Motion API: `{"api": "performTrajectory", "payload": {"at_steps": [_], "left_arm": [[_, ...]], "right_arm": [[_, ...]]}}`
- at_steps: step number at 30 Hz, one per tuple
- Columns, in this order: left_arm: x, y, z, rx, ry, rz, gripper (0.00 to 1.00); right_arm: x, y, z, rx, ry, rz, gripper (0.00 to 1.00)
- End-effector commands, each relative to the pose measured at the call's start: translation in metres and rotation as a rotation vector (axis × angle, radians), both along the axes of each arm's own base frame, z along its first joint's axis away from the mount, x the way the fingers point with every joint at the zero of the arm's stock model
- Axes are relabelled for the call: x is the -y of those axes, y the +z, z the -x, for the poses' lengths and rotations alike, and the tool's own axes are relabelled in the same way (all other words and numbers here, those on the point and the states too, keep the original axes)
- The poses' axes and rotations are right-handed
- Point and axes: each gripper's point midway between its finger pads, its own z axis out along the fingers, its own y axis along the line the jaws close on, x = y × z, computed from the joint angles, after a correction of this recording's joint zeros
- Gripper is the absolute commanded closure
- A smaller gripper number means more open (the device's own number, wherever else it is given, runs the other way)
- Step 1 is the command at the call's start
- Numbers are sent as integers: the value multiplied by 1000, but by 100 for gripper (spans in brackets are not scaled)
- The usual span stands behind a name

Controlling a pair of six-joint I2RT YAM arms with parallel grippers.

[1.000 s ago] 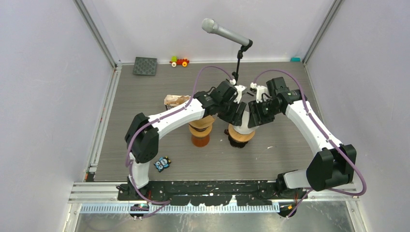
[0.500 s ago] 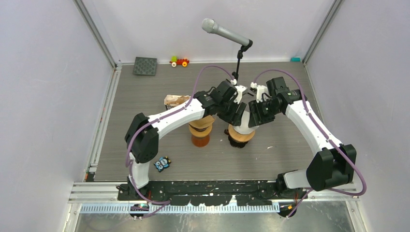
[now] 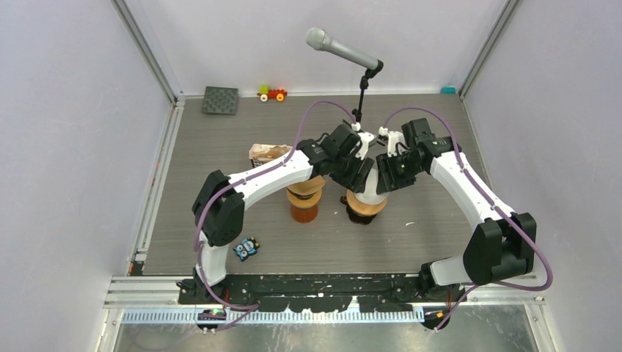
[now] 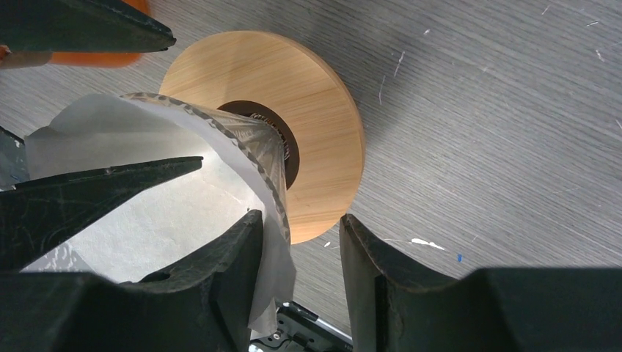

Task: Place the coffee filter in the dripper
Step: Place the coffee filter in the coffee dripper.

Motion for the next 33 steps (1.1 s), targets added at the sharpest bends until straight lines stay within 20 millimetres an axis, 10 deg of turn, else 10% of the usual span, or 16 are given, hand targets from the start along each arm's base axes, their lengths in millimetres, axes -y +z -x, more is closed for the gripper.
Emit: {"api": "performTrajectory", "payload": {"at_steps": [1,33], "left_arm": [[3,-1,-1,30,-16,-4,41],[-2,-8,-1,52,-25,-33,40]], "right_arm": [[-3,-1,-5,25,-5,0,52],[0,-9,-2,48,8,42,47]]}}
